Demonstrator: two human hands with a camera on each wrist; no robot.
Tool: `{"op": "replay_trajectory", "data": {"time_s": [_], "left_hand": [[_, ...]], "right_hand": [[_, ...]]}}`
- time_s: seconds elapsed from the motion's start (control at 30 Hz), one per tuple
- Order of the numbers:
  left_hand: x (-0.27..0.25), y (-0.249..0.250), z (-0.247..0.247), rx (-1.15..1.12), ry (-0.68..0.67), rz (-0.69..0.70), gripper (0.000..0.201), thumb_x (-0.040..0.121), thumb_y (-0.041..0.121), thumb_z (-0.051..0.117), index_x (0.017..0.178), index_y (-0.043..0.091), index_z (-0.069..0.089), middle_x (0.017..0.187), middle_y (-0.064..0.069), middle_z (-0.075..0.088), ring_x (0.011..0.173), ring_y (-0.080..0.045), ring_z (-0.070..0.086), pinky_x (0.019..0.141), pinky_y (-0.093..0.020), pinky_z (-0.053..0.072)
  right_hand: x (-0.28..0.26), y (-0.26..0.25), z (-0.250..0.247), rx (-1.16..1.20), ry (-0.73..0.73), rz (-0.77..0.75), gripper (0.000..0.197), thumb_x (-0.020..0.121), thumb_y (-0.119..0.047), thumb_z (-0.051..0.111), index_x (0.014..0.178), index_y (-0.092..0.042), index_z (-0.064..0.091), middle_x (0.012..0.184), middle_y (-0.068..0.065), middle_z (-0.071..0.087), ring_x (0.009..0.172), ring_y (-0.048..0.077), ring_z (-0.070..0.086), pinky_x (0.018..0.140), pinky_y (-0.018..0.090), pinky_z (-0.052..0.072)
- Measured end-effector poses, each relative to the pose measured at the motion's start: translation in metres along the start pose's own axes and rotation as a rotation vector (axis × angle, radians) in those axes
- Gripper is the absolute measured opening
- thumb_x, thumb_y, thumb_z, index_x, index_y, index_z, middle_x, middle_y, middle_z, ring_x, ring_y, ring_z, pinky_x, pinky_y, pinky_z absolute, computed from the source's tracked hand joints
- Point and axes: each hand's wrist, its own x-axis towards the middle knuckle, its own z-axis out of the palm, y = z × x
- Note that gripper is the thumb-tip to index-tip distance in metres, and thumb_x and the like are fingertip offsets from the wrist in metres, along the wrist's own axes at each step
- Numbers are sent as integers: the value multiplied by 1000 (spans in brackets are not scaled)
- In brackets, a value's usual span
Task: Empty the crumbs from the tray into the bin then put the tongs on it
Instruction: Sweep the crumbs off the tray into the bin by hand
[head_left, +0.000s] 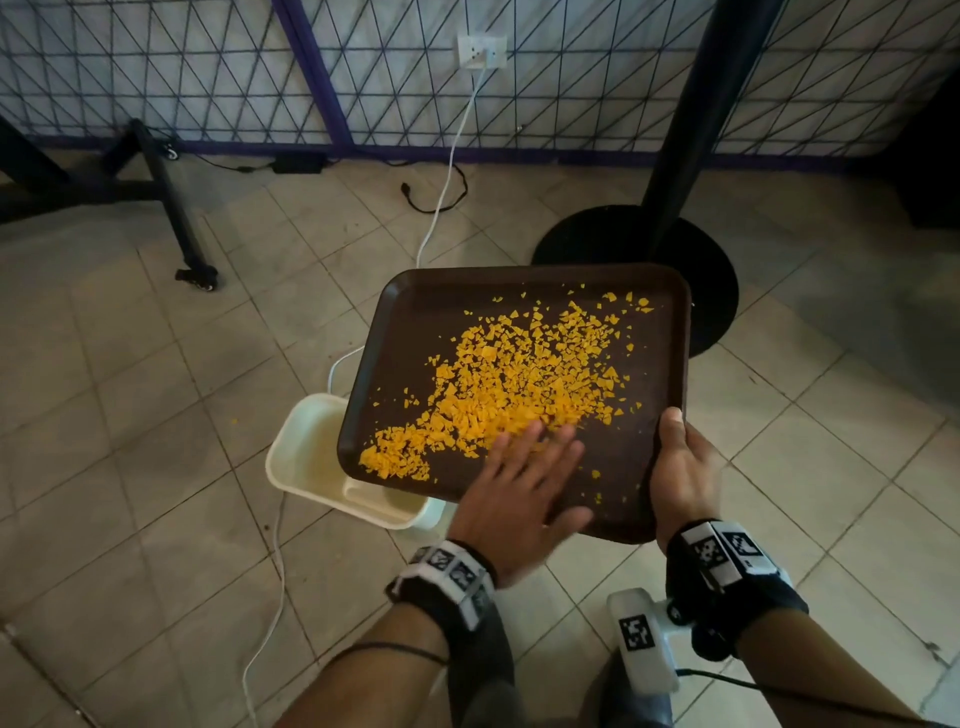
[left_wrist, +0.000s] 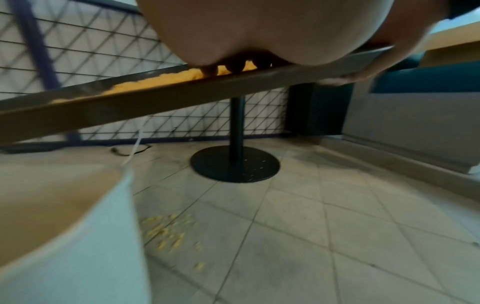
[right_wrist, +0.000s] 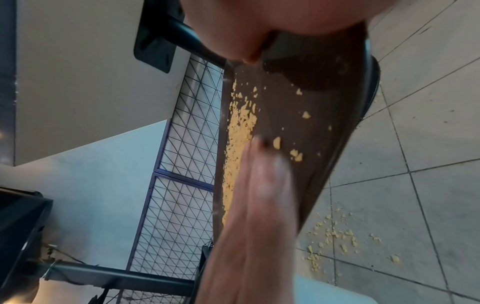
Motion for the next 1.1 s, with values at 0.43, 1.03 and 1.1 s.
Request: {"op": "replay_trajectory", "data": {"time_s": [0.43,1.03,1.1], "left_hand": [[-25,-21,-10,-130,14,-96,70,96,65,1,155,29,-1,163,6,-12,149,-17,-19,121,-49,-1],[-54,-53,2,-94,-23,-120,64,99,63,4,155,32,4,163,11,-8,150,-15,-13,119,-36,-13],[-37,-18,-3,-106,24,8,63,100,62,11,155,31,8,163,10,-5,151,-17,-7,120,-37,-11]], "right_hand": [[-3,-2,3,9,-1,-2,42,91,-54,41,80,-21,64,94,7,71,92,31,68,89,53,55],[-1,-5,2,-10,-7,-21,37,98,-47,41,85,-20,63,95,5,70,95,31,66,93,49,52],[-3,-6,5,-9,-16,-28,38,97,-49,41,85,-21,64,97,6,71,95,30,66,93,50,52]]}}
